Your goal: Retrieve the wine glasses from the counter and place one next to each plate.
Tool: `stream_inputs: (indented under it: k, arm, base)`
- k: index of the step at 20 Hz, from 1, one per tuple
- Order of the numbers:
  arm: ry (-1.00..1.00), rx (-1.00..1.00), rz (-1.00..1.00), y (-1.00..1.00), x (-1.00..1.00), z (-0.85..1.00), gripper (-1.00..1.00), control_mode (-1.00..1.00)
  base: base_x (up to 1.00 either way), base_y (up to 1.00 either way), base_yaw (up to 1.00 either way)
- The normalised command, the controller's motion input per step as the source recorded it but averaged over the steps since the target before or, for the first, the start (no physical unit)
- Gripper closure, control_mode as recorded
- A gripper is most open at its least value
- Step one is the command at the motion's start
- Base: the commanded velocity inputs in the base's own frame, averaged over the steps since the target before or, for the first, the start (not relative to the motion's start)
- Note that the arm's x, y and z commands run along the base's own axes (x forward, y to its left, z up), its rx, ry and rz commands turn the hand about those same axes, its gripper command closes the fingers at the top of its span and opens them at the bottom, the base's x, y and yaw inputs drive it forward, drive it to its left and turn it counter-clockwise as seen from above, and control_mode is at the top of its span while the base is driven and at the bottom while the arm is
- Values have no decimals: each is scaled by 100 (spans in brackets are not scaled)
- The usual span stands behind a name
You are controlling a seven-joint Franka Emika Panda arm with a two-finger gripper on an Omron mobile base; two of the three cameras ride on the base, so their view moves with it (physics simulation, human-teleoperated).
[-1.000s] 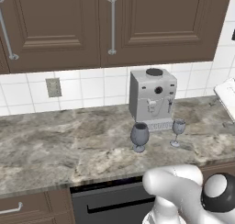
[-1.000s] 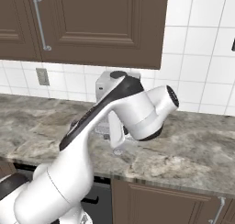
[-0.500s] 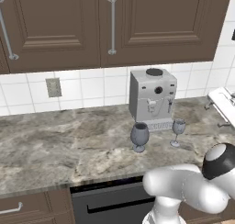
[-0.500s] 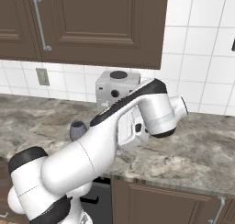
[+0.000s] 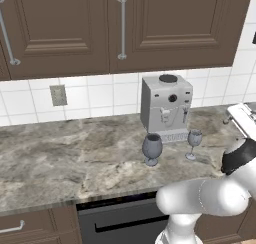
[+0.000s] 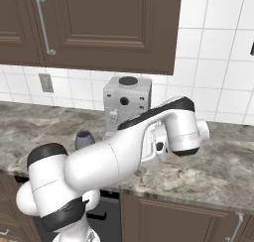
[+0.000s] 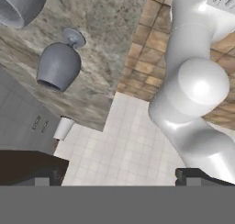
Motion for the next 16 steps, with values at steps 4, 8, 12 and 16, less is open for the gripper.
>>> stream_inputs:
  k: [4,8,12,16]
  arm:
    - [14,0,0,-5,15,-37,-100,-100]
    - [6,0,-4,0,13,-27,-100,-100]
    - [15,0,-9,0,30,-22,-100,-100]
    - [13,0,-9,0,10,-19,-100,-100]
  base:
    - [0,0,0]
    - [0,0,0]
    - [0,0,0]
    - [0,0,0]
